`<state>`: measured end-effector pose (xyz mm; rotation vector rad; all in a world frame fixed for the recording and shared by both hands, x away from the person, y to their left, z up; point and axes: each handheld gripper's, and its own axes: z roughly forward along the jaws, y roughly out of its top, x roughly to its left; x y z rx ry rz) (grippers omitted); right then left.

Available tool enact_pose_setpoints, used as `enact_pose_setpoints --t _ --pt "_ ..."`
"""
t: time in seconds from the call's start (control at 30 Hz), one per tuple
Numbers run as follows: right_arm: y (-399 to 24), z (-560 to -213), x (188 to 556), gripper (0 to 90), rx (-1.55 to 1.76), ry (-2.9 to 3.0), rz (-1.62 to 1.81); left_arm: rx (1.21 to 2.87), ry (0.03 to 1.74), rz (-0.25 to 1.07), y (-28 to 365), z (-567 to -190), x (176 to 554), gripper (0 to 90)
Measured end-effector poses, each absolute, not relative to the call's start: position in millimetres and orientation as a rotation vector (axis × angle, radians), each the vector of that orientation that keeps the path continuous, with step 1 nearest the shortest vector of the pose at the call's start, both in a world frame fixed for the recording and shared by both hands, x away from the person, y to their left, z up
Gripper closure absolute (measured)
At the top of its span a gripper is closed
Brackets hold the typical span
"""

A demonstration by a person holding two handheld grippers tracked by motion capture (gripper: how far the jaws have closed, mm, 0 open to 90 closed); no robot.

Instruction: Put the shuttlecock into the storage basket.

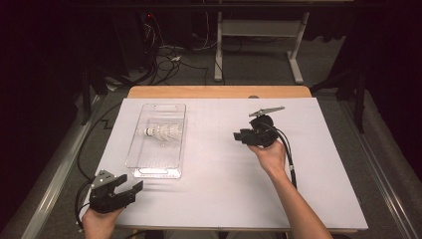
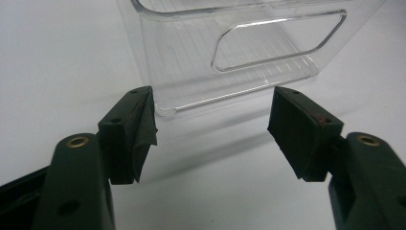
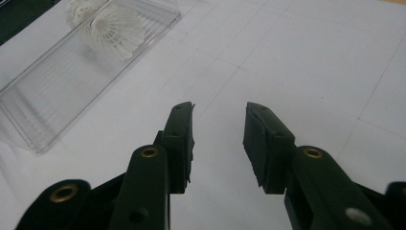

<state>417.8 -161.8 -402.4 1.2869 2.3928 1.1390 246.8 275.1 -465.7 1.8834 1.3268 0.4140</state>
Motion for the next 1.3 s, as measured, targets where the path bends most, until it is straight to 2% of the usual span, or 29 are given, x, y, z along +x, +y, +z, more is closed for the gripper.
enact_pose_setpoints --t 1.3 --pt "-208 -410 394 59.9 1.344 2.302 1.154 1.874 1.322 0.420 275 -464 245 33.9"
